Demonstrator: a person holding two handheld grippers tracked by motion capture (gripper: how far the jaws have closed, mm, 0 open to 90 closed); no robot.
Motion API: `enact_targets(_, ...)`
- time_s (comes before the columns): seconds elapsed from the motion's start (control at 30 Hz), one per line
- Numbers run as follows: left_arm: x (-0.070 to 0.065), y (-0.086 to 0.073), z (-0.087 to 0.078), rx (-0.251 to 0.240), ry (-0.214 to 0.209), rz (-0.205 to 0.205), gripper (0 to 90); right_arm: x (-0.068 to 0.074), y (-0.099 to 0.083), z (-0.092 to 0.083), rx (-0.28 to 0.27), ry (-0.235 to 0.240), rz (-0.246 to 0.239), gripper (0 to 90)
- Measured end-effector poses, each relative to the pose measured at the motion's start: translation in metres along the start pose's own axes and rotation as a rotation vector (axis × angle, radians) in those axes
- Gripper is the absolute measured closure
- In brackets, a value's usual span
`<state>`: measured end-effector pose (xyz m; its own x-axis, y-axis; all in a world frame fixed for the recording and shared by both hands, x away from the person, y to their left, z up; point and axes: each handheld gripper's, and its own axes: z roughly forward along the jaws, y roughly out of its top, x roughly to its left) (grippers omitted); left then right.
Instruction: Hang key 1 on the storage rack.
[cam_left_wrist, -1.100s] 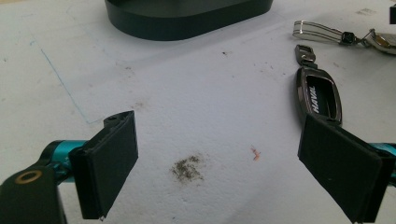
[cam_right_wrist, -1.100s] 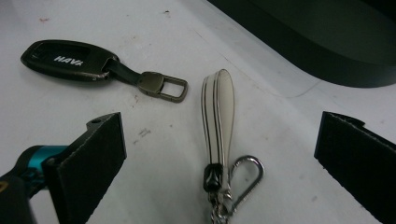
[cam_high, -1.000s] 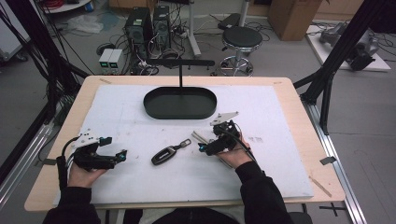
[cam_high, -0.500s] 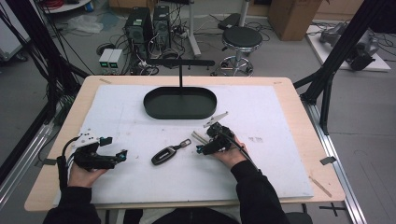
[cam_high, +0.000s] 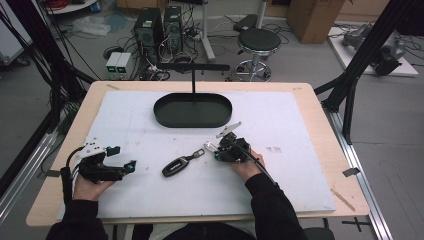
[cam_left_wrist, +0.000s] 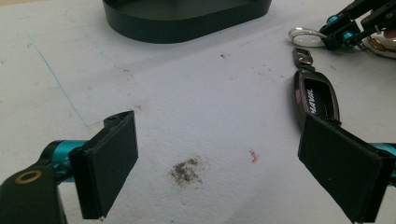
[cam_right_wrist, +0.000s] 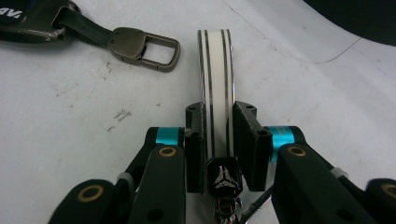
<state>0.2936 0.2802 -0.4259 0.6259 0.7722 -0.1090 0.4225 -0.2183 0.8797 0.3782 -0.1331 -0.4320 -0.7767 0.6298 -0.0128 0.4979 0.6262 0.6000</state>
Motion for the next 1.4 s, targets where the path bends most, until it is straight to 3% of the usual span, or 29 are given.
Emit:
enact_targets(0.13, 0.000, 0.000, 0.000, -0.002, 0.000, -0.001, 12.5, 0.000, 0.000, 0.000, -0.002, 0.002, 0.046, 75.5)
enact_targets(0.2, 0.000, 0.000, 0.000, -0.002, 0.000, -0.003, 12.5, -0.004, -0.001, -0.004, -0.021, -0.022, 0.075, 75.7)
enact_targets(0.37, 0.000, 0.000, 0.000, -0.002, 0.000, -0.004, 12.5, -0.013, -0.003, -0.016, -0.091, 0.026, 0.144, 75.7)
enact_targets(0.43, 0.000, 0.000, 0.000, -0.002, -0.001, -0.005, 12.5, -0.021, -0.006, -0.029, -0.144, 0.076, 0.212, 75.7)
enact_targets(0.7, 0.000, 0.000, 0.002, 0.004, -0.003, -0.005, 12.5, -0.038, -0.014, -0.054, -0.234, 0.124, 0.281, 75.7)
enact_targets(1.0, 0.000, 0.000, 0.002, 0.008, -0.004, -0.007, 12.5, -0.052, -0.014, -0.078, -0.309, 0.142, 0.327, 75.8)
enact_targets(1.4, 0.001, 0.000, 0.003, 0.006, -0.006, -0.006, 12.6, -0.068, 0.006, -0.111, -0.391, 0.125, 0.325, 76.0)
